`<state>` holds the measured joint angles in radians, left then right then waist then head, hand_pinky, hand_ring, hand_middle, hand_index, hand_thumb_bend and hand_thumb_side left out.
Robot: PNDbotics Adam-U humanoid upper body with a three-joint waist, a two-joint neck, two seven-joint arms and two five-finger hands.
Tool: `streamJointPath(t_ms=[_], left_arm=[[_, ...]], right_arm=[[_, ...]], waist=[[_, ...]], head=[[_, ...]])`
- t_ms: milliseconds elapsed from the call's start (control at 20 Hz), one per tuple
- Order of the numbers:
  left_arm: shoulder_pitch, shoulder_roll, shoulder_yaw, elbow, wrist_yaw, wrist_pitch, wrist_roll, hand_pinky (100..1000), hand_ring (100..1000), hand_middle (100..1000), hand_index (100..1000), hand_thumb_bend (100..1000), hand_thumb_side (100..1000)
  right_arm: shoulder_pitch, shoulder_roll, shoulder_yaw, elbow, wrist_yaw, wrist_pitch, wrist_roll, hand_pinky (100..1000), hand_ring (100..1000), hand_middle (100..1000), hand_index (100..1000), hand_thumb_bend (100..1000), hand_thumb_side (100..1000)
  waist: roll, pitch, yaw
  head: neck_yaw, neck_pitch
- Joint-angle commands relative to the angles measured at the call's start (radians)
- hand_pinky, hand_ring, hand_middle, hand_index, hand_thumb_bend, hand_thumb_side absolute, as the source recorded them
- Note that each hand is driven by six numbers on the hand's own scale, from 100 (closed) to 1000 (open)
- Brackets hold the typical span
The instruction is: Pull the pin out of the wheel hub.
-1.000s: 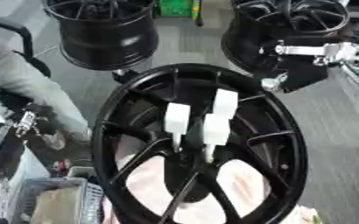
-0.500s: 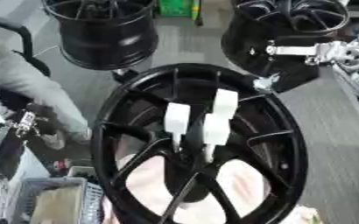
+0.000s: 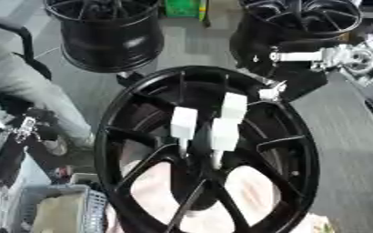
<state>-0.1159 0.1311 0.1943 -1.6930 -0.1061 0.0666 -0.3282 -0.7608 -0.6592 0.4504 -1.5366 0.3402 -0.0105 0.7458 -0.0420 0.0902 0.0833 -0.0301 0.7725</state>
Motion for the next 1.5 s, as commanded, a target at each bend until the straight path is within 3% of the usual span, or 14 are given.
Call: streamJointPath(t_ms=[50, 1250, 1350, 1500], left_arm=[[-0.008, 0.016, -0.003, -0.012, 0.0, -0.002, -0.003, 656, 612, 635, 731, 100, 799], [-0.007, 0.015, -0.006, -0.013, -0.001, 0.0, -0.004, 657, 616, 636, 731, 100, 801], [-0.007, 0.015, -0.006, -0.013, -0.001, 0.0, -0.004, 657, 617, 636, 731, 100, 801], [-0.008, 0.015, -0.006, -0.013, -0.001, 0.0, -0.004, 657, 617, 636, 731, 100, 801]], right_arm=[[-0.018, -0.012, -0.005, -0.028, 0.003, -0.002, 0.012, 803, 925, 958, 1000, 128, 601], [-0.011, 0.035, 0.042, -0.06, -0.037, -0.005, 0.045, 783, 921, 952, 1000, 100, 634], [-0.004, 0.03, 0.043, -0.073, -0.043, -0.008, 0.047, 782, 921, 951, 1000, 133, 607], [0.024, 0.004, 0.041, -0.112, -0.057, -0.008, 0.047, 782, 921, 951, 1000, 100, 639]], waist=[[0.002, -0.01, 0.0], [0.001, -0.01, 0.0], [0.0, -0.01, 0.0], [0.0, -0.009, 0.001]], head=[[-0.001, -0.003], [-0.006, -0.003], [-0.006, -0.003], [-0.006, -0.003]])
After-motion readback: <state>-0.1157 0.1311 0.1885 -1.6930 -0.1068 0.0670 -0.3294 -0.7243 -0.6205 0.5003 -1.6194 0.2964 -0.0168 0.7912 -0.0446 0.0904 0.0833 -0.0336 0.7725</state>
